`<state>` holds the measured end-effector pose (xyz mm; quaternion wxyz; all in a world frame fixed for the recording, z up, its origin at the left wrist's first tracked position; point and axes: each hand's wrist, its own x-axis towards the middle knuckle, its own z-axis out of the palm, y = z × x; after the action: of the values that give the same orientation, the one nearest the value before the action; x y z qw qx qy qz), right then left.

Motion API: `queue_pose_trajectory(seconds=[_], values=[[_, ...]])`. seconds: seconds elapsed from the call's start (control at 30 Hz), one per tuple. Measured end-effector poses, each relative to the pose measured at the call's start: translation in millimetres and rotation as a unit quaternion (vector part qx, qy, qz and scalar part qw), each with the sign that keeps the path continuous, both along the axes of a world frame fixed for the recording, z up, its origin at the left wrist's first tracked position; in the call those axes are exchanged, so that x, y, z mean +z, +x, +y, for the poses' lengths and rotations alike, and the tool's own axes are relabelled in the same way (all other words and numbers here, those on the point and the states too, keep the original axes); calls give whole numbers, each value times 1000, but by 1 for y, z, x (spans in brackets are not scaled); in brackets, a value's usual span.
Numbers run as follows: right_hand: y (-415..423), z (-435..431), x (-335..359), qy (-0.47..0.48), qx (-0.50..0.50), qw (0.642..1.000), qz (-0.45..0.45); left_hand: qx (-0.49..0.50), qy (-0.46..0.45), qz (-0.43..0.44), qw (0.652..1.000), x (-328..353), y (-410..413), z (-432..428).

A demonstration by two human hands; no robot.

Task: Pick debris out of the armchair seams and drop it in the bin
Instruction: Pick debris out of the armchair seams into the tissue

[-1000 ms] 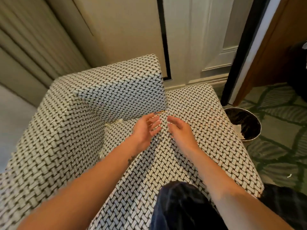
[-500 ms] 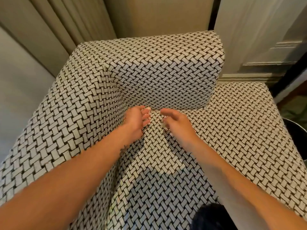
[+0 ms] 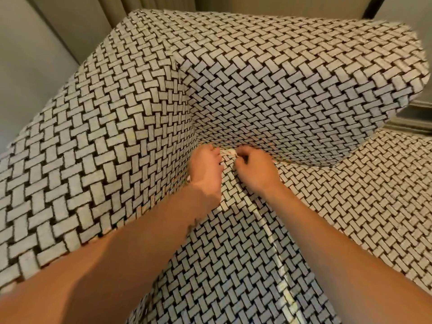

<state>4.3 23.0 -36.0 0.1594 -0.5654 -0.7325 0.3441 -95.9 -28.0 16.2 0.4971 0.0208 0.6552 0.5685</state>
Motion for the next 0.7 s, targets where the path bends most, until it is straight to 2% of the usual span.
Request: queue_pose_trajectory(seconds=[0.2, 0.33, 0.53, 0.7], values=[[-16, 5, -11, 108, -4, 983, -148, 2, 6, 20, 1000, 1, 3, 2], [-30, 13, -6, 56, -29, 977, -202, 20, -12, 22, 999, 0, 3, 7], [-42, 15, -15, 38, -67, 977, -200, 4, -22, 27, 999, 1, 6, 5], [-38, 17, -20, 41, -108, 984, -137, -2, -46, 59, 997, -3, 7, 5]])
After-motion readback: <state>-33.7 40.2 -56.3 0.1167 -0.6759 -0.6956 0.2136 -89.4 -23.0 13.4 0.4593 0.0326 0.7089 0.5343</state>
